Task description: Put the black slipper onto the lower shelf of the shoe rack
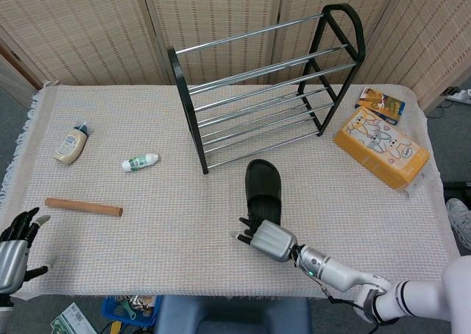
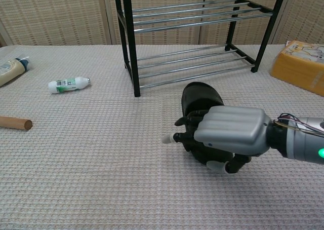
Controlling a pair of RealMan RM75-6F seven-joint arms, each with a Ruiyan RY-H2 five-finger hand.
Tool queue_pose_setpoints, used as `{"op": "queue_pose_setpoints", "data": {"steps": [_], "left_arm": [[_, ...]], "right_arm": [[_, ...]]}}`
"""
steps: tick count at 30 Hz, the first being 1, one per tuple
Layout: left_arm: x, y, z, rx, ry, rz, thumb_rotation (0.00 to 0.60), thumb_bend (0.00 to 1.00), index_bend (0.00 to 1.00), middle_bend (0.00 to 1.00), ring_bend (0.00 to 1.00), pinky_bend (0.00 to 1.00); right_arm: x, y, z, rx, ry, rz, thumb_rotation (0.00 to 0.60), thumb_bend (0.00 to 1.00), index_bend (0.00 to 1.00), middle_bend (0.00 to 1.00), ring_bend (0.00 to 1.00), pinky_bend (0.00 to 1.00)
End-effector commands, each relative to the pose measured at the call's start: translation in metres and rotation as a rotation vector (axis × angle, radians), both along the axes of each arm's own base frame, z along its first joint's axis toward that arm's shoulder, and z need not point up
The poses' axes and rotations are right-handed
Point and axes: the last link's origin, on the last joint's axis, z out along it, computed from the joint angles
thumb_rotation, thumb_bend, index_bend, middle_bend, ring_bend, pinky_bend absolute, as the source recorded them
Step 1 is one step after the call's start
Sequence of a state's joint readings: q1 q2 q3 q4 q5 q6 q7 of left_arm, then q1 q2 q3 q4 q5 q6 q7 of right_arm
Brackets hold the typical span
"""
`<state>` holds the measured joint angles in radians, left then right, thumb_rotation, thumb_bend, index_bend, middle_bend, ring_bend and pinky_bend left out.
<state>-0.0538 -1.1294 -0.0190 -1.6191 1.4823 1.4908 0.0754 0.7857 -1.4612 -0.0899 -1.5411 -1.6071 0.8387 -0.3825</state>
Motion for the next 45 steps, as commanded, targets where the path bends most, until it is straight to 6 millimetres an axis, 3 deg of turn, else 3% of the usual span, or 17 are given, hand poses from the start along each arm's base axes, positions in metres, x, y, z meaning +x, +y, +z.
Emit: {"op": "queue_pose_setpoints", "data": {"steps": [1, 6, 14, 19, 21, 24, 28, 33, 38, 42, 45], "left_arm": [[0.003, 0.002, -0.001, 0.001, -0.002, -0.015, 0.6, 0.24, 0.2, 0.1, 0.1, 0.25], [0.008, 0.006, -0.003, -0.008, 0.001, -0.034, 0.6, 0.24, 0.2, 0.1, 0.1, 0.25], [0.013, 0.009, -0.004, -0.009, 0.004, -0.048, 0.6, 0.24, 0.2, 0.1, 0.1, 0.25], [0.013, 0.008, -0.003, -0.01, 0.006, -0.043, 0.6, 0.24, 0.2, 0.1, 0.1, 0.25], [0.013, 0.008, -0.003, -0.01, 0.008, -0.042, 0.6, 0.24, 0.2, 0.1, 0.1, 0.25], [0.014, 0.009, -0.002, -0.009, 0.009, -0.045, 0.6, 0.24, 0.2, 0.1, 0.1, 0.25], [0.014, 0.009, -0.002, -0.01, 0.008, -0.049, 0.6, 0.24, 0.2, 0.1, 0.1, 0.25], [0.013, 0.009, -0.003, -0.014, 0.006, -0.048, 0.6, 0.24, 0.2, 0.1, 0.1, 0.25], [0.013, 0.01, -0.003, -0.016, 0.006, -0.046, 0.6, 0.24, 0.2, 0.1, 0.1, 0.25], [0.012, 0.01, -0.004, -0.019, 0.006, -0.045, 0.6, 0.24, 0.2, 0.1, 0.1, 0.25], [0.011, 0.01, -0.004, -0.021, 0.006, -0.043, 0.6, 0.24, 0.2, 0.1, 0.1, 0.25]], "right_arm": [[-0.015, 0.004, 0.012, -0.018, 0.005, -0.022, 0.6, 0.48, 0.02, 0.3, 0.0, 0.07], [-0.04, -0.001, 0.032, -0.076, 0.026, -0.073, 0.6, 0.48, 0.02, 0.31, 0.0, 0.07], [-0.083, -0.029, 0.062, -0.213, 0.086, -0.207, 0.6, 0.48, 0.02, 0.31, 0.0, 0.07], [-0.08, -0.037, 0.077, -0.271, -0.041, -0.27, 0.6, 0.47, 0.02, 0.31, 0.0, 0.07], [-0.078, -0.04, 0.082, -0.294, -0.09, -0.295, 0.6, 0.44, 0.02, 0.31, 0.0, 0.07], [-0.077, -0.047, 0.088, -0.344, -0.137, -0.363, 0.6, 0.31, 0.01, 0.29, 0.0, 0.07], [-0.078, -0.055, 0.085, -0.381, -0.132, -0.468, 0.6, 0.13, 0.0, 0.21, 0.0, 0.1], [-0.074, -0.06, 0.07, -0.351, -0.136, -0.605, 0.6, 0.05, 0.0, 0.13, 0.0, 0.22], [-0.067, -0.07, 0.058, -0.354, -0.122, -0.638, 0.6, 0.03, 0.0, 0.12, 0.0, 0.24], [-0.059, -0.079, 0.048, -0.338, -0.12, -0.669, 0.6, 0.12, 0.0, 0.13, 0.0, 0.24], [-0.054, -0.085, 0.041, -0.329, -0.107, -0.67, 0.6, 0.13, 0.0, 0.14, 0.0, 0.24]]}}
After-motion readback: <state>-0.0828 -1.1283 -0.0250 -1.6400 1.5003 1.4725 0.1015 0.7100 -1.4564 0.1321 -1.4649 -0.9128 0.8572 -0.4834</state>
